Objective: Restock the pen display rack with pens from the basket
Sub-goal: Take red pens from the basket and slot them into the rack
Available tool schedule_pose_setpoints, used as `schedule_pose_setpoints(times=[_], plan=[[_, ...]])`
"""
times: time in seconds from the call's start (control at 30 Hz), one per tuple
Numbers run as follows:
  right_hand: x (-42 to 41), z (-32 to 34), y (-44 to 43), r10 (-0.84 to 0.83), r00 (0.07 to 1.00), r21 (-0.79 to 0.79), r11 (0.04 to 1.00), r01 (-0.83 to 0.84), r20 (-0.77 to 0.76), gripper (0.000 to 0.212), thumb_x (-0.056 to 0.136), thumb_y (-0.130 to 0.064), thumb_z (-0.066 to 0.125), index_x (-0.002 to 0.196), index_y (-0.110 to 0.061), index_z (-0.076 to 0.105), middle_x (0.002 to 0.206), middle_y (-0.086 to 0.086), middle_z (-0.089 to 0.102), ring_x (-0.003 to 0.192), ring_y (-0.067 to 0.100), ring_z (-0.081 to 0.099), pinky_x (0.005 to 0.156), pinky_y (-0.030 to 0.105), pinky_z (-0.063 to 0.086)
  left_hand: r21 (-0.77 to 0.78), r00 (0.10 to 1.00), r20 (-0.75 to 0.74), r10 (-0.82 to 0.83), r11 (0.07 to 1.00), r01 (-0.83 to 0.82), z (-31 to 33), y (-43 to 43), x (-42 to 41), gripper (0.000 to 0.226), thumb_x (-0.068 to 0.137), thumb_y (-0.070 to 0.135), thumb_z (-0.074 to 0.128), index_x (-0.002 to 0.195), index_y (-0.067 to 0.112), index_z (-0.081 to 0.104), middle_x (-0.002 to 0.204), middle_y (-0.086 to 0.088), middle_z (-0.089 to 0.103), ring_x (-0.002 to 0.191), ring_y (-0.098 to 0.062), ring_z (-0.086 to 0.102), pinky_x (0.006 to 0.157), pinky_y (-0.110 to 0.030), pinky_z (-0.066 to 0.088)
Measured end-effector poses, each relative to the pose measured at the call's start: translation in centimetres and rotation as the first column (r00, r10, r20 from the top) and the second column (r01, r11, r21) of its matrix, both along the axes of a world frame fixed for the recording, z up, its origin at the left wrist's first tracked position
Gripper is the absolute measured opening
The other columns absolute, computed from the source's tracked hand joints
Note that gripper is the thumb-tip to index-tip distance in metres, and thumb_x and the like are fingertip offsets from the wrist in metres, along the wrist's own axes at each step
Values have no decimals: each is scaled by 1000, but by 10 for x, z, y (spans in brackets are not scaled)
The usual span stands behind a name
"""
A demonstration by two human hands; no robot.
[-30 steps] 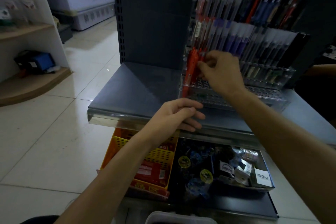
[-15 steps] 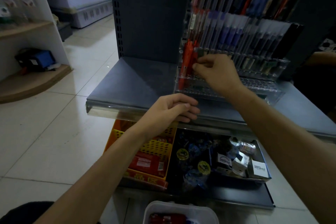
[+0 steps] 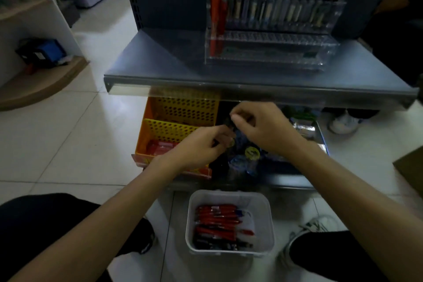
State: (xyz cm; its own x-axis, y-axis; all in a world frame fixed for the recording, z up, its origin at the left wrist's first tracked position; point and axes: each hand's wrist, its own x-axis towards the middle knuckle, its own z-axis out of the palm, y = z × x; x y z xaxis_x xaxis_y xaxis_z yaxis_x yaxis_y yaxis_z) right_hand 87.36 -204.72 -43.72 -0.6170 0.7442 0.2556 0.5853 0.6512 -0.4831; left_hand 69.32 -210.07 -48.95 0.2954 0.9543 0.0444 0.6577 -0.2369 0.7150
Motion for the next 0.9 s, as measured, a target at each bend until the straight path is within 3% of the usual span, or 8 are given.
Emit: schedule_pose_setpoints(times=[0.07, 0.17, 0.27, 0.33, 0.47, 0.57, 0.73, 0.9], plan=[[12, -25, -10, -23, 998, -31, 999, 25, 66, 18, 95, -30, 57, 107, -21, 67, 89, -11, 63, 79, 7, 59, 67, 24, 44, 8, 998, -60, -24, 1000, 24, -22, -5, 2, 36, 93, 15, 57, 129, 17, 55, 126, 3, 61, 114, -2, 53, 94, -12, 42], [29, -66, -21, -70, 978, -73, 994, 85, 198, 33, 96, -34, 55, 125, -20, 59, 115, 1, 64, 105, 22, 60, 83, 38, 51, -13, 983, -186, 0, 1000, -2, -49, -10, 2, 46, 94, 22, 56, 139, 22, 45, 137, 1, 52, 125, -14, 47, 101, -26, 38], [41, -105, -32, -62, 925, -157, 979, 129, 376, 57, 97, -47, 48, 148, -23, 37, 151, 5, 40, 136, 29, 38, 107, 44, 39, -26, 949, -312, 44, 998, -55, -74, -17, 3, 55, 93, 26, 54, 145, 26, 34, 149, -3, 38, 136, -22, 34, 107, -35, 29], [47, -129, -38, -47, 895, -218, 963, 158, 443, 65, 97, -53, 43, 153, -28, 23, 161, 3, 21, 146, 29, 22, 116, 46, 27, -54, 920, -390, 46, 996, -73, -91, -22, 6, 62, 93, 28, 52, 149, 29, 25, 158, -4, 22, 142, -24, 22, 112, -40, 21], [55, -171, -54, 39, 805, -296, 940, 172, 592, 71, 98, -56, 37, 155, -35, 0, 165, 0, -4, 151, 27, 0, 121, 46, 6, -135, 871, -491, -35, 990, -36, -128, -35, 11, 74, 91, 29, 52, 153, 31, 11, 162, -4, 2, 147, -25, 6, 114, -41, 9], [58, -196, -64, 125, 767, -396, 901, 179, 629, 72, 98, -56, 35, 154, -36, -7, 164, 0, -14, 151, 24, -8, 121, 45, -1, -210, 865, -479, -148, 976, 51, -160, -47, 15, 78, 91, 28, 51, 153, 32, 5, 162, -4, -7, 148, -26, -1, 117, -43, 5], [67, -234, -79, 194, 738, -451, 877, 165, 646, 74, 98, -57, 33, 152, -36, -13, 163, 0, -18, 150, 23, -13, 121, 43, -7, -364, 805, -463, -371, 908, 209, -221, -59, 24, 79, 94, 27, 50, 154, 23, -2, 162, 0, -13, 149, -23, -1, 120, -40, 8], [72, -258, -91, 248, 711, -486, 861, 149, 658, 73, 98, -58, 30, 153, -35, -12, 162, 0, -19, 150, 22, -15, 119, 38, -9, -463, 768, -484, -420, 867, 182, -271, -67, 34, 85, 96, 33, 51, 153, 15, -9, 162, -4, -10, 149, -23, -2, 119, -36, -1]])
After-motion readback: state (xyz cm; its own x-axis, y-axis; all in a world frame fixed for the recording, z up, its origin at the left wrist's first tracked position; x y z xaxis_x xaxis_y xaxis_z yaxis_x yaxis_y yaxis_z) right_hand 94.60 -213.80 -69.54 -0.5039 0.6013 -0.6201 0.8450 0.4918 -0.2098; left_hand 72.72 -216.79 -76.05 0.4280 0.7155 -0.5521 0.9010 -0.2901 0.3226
